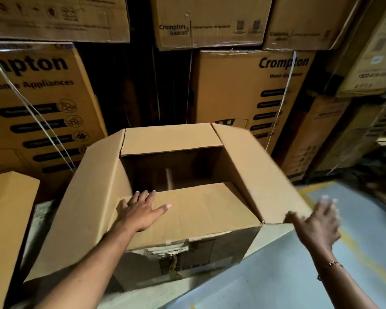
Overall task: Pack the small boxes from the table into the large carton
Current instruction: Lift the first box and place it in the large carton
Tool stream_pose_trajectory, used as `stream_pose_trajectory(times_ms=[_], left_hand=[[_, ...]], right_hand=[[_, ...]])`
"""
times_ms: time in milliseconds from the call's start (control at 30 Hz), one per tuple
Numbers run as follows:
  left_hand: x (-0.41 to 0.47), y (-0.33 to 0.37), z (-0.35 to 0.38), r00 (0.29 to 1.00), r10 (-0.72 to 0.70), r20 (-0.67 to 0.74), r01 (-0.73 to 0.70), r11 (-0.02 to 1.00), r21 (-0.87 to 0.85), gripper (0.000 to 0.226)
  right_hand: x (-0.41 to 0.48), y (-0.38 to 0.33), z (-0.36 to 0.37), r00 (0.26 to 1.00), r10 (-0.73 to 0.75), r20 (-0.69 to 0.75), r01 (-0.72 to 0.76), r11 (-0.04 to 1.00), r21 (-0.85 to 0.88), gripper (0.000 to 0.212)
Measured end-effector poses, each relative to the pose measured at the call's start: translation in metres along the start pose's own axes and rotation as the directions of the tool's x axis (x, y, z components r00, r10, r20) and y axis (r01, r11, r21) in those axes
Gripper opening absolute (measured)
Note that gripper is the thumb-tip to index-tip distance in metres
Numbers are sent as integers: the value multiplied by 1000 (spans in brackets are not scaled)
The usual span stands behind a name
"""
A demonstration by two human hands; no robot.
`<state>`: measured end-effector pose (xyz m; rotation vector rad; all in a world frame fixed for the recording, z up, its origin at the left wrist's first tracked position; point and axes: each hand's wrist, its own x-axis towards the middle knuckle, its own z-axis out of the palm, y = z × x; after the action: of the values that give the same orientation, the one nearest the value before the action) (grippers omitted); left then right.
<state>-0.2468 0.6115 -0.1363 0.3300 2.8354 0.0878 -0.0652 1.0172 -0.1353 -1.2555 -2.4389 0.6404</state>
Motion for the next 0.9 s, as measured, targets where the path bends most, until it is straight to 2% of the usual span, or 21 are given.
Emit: stream_pose_trajectory(times_ms=[33, 67, 100, 133, 167, 233, 300, 400, 433, 467, 533, 567, 633, 667, 733, 767, 800, 867, 900], left_hand=[[0, 0, -1, 1000, 0, -1, 0, 1000, 0, 93], [0, -1, -1, 1000, -3, -5, 3, 1000, -3, 94], [1, -1, -2, 1000, -7, -10, 7, 1000, -4, 95], [2, -2, -4, 1000, -11, -13, 11, 1000, -5, 96], [3, -2, -9, 1000, -13, -15, 13, 1000, -8, 97], [4, -1, -29, 1000, -1, -31, 0, 1000, -27, 97], [0, 2, -64, 993, 29, -113, -36, 998, -60, 87], [-30, 1, -124, 938, 60, -342, -115, 983, -144, 63], [-45, -2, -144, 916, 50, -399, -153, 961, -229, 62], [-64, -7, -163, 919, 24, -394, -177, 916, -359, 64], [-102, -16, -194, 968, 32, -249, -181, 778, -602, 72], [-118, -24, -204, 987, 71, -144, -149, 747, -648, 72], [-139, -43, -206, 982, 168, 84, -76, 762, -643, 67], [-144, -54, -198, 956, 203, 212, -30, 786, -618, 69], [-148, -72, -170, 900, 188, 394, 42, 860, -508, 81], [-145, -80, -151, 892, 147, 427, 36, 920, -390, 81], [-142, -88, -130, 902, 107, 419, 9, 964, -266, 86], [-137, -99, -88, 917, -12, 399, 61, 992, -111, 125], [-137, -99, -71, 915, -69, 397, 128, 984, -123, 140]], right_hand=[[-3, 0, 5, 986, 4, 165, 6, 998, -63, 90], [-9, -4, 8, 942, -19, 336, 28, 999, -21, 98], [-14, -9, 10, 880, -69, 469, 15, 993, 118, 104], [-22, -17, 9, 827, -109, 552, -16, 976, 218, 94], [-28, -28, 7, 786, -170, 595, -21, 954, 300, 76], [-26, -49, 3, 809, -222, 544, -7, 922, 388, 48], [-11, -69, -5, 821, -235, 521, -41, 885, 464, 35], [14, -96, -16, 742, -282, 608, -71, 868, 491, 38], [21, -103, -20, 714, -301, 632, -66, 870, 488, 42], [24, -109, -22, 687, -322, 652, -53, 872, 487, 44], [29, -110, -27, 629, -367, 685, -22, 873, 488, 46], [32, -106, -29, 587, -395, 707, -14, 868, 497, 56], [35, -99, -36, 483, -432, 761, 20, 875, 483, 76], [33, -98, -39, 425, -436, 794, 106, 894, 435, 83], [23, -99, -44, 291, -368, 883, 402, 885, 236, 101], [16, -100, -43, 268, -327, 906, 501, 851, 158, 106], [8, -99, -42, 275, -318, 907, 543, 830, 126, 114], [-5, -94, -37, 317, -333, 888, 618, 783, 73, 143], [-9, -90, -32, 333, -344, 878, 675, 737, 33, 159]])
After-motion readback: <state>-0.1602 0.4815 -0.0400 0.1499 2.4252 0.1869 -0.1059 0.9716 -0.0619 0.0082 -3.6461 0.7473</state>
